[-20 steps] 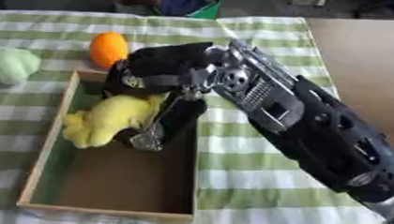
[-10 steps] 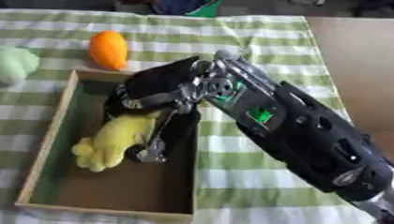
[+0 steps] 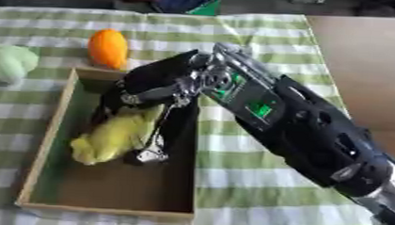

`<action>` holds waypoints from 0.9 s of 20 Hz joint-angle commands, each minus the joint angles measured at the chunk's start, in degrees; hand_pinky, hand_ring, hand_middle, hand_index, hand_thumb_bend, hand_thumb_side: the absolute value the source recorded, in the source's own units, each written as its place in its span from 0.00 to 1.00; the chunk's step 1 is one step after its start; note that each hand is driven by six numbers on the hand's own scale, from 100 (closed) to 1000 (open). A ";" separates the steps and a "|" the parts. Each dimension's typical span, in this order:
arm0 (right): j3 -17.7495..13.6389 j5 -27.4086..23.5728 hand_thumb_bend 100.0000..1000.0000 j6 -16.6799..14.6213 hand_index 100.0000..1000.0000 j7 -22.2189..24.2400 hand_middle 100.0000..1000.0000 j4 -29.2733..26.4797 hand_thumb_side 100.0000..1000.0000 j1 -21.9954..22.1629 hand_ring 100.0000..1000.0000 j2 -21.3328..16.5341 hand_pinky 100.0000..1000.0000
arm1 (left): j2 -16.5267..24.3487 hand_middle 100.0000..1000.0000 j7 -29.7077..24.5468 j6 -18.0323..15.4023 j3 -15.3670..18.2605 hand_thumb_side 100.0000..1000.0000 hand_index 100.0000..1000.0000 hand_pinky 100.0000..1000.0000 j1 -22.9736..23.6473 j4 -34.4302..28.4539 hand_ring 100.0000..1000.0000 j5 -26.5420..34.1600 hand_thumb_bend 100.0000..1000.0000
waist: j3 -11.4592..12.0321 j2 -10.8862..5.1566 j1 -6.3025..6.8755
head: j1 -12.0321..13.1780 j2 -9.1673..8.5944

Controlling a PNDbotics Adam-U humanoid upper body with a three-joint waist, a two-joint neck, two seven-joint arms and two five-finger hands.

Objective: Pick up objects on the table and place them in the box.

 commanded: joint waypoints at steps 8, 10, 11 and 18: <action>-5.17 -0.54 0.51 -4.11 0.97 3.43 0.82 -2.11 0.59 -0.04 0.83 -1.83 0.74 | 0.96 0.64 0.04 0.17 0.31 0.96 0.70 0.43 -0.57 -1.22 0.69 -0.10 0.00 | -0.23 -1.10 0.31 | 0.51 -0.90; -7.96 -1.92 0.49 -3.11 0.96 2.17 0.81 -4.01 0.63 0.51 0.83 -2.75 0.73 | 0.99 0.64 0.15 0.05 0.39 0.96 0.70 0.43 -0.51 -1.22 0.69 -0.13 0.00 | -0.32 -1.07 0.41 | 0.86 -1.14; -9.04 -2.56 0.49 -2.57 0.96 1.29 0.81 -5.04 0.63 0.80 0.83 -3.27 0.73 | 1.01 0.64 0.20 0.01 0.41 0.96 0.70 0.43 -0.50 -1.22 0.69 -0.15 0.00 | -0.33 -1.05 0.43 | 0.97 -1.22; -20.00 -6.77 0.27 3.20 0.93 -14.88 0.75 -14.36 0.77 4.50 0.80 -8.22 0.72 | 2.14 0.64 0.91 -0.68 0.54 0.94 0.70 0.43 -0.70 -1.22 0.70 -0.66 0.00 | -0.94 -0.94 0.91 | 2.81 -1.57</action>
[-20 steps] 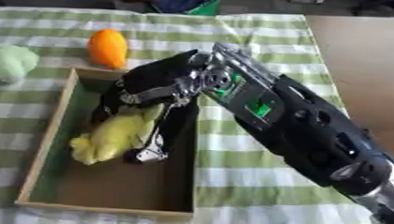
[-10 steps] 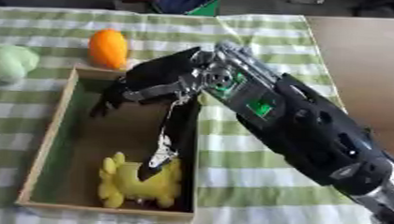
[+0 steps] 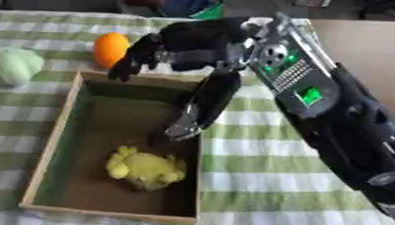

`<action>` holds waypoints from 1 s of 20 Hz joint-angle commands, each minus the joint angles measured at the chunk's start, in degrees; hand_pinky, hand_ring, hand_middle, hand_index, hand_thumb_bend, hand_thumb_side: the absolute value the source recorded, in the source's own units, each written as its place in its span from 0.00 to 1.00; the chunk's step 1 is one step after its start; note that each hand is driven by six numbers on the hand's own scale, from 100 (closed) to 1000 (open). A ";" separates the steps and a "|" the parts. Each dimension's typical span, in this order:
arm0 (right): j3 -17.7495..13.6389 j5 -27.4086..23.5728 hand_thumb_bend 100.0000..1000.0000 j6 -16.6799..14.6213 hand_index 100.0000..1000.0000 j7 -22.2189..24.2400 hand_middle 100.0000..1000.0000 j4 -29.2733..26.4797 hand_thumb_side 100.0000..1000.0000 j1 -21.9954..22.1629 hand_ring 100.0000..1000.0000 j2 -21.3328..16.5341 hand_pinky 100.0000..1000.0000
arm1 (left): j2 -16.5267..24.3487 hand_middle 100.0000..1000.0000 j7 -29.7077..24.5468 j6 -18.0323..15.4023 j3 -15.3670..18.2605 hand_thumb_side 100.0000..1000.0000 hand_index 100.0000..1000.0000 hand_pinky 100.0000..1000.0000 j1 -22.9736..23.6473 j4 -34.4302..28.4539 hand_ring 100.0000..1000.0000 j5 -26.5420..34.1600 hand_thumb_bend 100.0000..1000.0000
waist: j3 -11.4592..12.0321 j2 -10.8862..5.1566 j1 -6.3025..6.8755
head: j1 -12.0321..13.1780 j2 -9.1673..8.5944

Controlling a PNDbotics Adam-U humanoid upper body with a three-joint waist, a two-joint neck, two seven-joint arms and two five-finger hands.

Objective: Pick up objects on the table and place them in the box.

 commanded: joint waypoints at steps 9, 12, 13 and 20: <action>-11.87 -11.26 0.02 8.75 0.92 -25.80 0.70 -10.08 0.80 7.45 0.78 -6.77 0.72 | 11.07 0.66 3.94 -6.43 0.44 0.80 0.74 0.44 -1.40 2.07 0.70 -6.24 0.00 | -0.88 -1.43 1.53 | 1.81 0.57; -14.17 -14.04 0.01 8.12 0.91 -30.78 0.68 -10.27 0.84 9.85 0.77 -7.13 0.71 | 15.96 0.67 6.15 -10.44 0.13 0.75 0.76 0.44 -1.84 5.21 0.70 -10.29 0.00 | -1.20 -1.61 1.95 | 1.68 1.17; -14.92 -14.91 0.00 7.85 0.91 -32.45 0.68 -10.29 0.86 10.71 0.77 -7.23 0.72 | 17.69 0.67 6.91 -11.67 -0.08 0.74 0.76 0.45 -1.99 6.51 0.70 -11.69 0.00 | -1.34 -1.66 2.06 | 1.63 1.38; -18.45 -21.07 0.00 6.58 0.91 -43.52 0.66 -10.30 1.00 16.75 0.76 -6.94 0.72 | 26.45 0.70 11.01 -17.05 -1.41 0.69 0.80 0.46 -3.24 14.63 0.71 -19.66 0.00 | -2.45 -1.90 2.38 | 0.35 4.37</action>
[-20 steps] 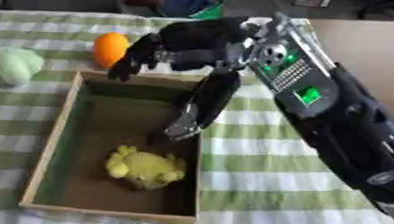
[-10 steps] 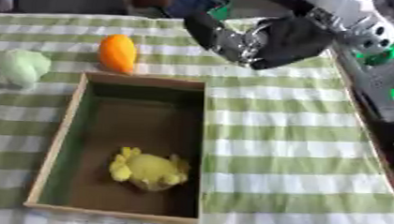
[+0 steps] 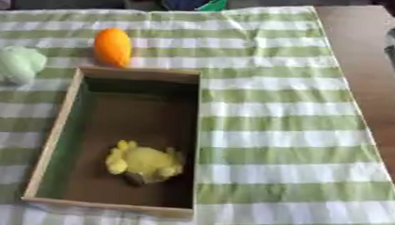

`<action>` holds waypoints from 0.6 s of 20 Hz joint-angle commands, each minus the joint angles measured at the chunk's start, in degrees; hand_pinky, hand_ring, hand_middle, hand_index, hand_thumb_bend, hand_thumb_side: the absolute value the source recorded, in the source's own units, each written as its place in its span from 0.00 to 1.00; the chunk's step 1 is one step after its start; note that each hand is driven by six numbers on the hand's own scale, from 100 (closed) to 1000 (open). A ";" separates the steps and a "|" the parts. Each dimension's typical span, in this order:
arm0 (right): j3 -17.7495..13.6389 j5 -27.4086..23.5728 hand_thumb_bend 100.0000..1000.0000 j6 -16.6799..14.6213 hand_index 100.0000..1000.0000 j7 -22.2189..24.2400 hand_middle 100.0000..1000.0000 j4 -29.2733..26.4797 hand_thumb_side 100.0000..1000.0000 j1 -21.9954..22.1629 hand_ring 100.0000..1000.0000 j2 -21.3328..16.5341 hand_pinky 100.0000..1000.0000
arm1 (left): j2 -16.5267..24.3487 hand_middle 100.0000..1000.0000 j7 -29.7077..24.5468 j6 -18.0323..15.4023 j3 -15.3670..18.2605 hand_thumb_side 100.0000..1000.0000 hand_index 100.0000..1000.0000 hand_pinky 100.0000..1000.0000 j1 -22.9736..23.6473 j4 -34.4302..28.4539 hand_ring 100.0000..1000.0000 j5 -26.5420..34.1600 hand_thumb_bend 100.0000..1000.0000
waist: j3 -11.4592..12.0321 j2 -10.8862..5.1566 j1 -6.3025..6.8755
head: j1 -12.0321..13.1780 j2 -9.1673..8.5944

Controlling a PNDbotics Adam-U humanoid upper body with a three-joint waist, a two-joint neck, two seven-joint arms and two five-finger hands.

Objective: Pick up objects on the table and place them in the box.

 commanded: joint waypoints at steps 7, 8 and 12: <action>-4.38 -5.09 0.00 -1.29 0.90 -7.88 0.64 -1.10 1.00 4.75 0.75 -0.13 0.72 | 9.90 0.73 0.84 -3.37 -1.00 0.67 0.83 0.50 -1.73 8.68 0.74 -9.59 0.00 | -1.35 -0.77 -0.15 | -0.90 0.41; -4.67 -5.18 0.00 -1.34 0.90 -8.17 0.64 -1.10 1.00 5.24 0.75 0.04 0.72 | 10.62 0.74 0.56 -3.50 -1.13 0.68 0.85 0.52 -2.05 9.68 0.75 -10.82 0.00 | -1.41 -0.74 -0.18 | -0.74 0.18; -5.72 -5.14 0.00 -1.18 0.89 -9.07 0.64 -1.10 0.99 6.74 0.75 0.65 0.71 | 14.46 0.76 -1.07 -4.53 -1.84 0.73 0.89 0.55 -3.63 14.45 0.77 -16.29 0.00 | -1.63 -0.76 -0.31 | -0.05 -0.40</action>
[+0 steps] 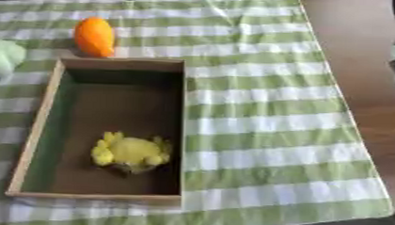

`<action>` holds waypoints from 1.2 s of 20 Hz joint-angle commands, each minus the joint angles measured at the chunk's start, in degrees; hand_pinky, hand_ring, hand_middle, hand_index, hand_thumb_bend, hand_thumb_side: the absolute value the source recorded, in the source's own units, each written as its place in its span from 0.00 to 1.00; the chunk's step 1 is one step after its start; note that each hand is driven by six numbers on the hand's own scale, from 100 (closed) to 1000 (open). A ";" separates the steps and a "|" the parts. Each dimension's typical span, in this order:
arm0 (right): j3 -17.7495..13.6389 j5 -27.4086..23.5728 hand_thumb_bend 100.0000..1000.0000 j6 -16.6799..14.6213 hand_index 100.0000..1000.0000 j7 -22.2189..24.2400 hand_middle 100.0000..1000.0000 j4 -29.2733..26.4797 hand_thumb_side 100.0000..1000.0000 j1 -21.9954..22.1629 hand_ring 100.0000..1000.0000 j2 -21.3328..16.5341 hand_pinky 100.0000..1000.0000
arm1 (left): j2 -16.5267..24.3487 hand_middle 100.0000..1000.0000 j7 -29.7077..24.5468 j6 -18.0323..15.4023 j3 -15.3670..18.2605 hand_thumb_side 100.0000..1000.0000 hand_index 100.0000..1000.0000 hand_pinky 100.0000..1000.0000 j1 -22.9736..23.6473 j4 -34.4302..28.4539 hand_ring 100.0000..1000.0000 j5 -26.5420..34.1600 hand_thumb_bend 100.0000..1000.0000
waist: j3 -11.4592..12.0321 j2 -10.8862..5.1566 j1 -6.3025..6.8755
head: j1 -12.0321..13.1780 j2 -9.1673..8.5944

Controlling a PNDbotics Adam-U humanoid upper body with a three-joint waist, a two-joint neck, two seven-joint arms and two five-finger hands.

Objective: Pick up objects on the table and place them in the box.

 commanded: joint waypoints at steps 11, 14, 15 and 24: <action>-2.00 -0.50 0.00 0.88 0.89 -1.75 0.63 -1.09 0.97 0.95 0.75 0.91 0.71 | 13.18 0.83 -6.25 -8.31 -5.94 1.00 0.99 0.61 -10.52 23.02 0.82 -21.05 0.51 | -0.56 -1.74 -0.33 | 2.94 -1.47; -2.05 -0.69 0.00 1.26 0.88 -1.66 0.63 -1.09 0.97 1.03 0.74 1.39 0.71 | 13.28 0.82 -7.89 -9.70 -7.65 1.00 0.99 0.61 -14.22 28.17 0.82 -26.33 0.59 | -0.57 -1.79 -0.45 | 3.42 -1.71; -2.06 -0.75 0.00 1.35 0.88 -1.65 0.63 -1.09 0.96 1.06 0.74 1.51 0.71 | 13.23 0.83 -8.31 -9.89 -8.27 1.00 0.99 0.61 -15.42 29.77 0.82 -27.88 0.61 | -0.60 -1.77 -0.50 | 3.53 -1.82; -2.12 -1.34 0.00 2.04 0.88 -1.55 0.62 -1.09 0.95 1.14 0.74 2.60 0.71 | 10.48 0.85 -9.02 -11.45 -12.15 1.00 1.00 0.62 -25.13 41.02 0.85 -43.73 0.78 | -1.16 -1.37 -0.90 | 4.20 -2.62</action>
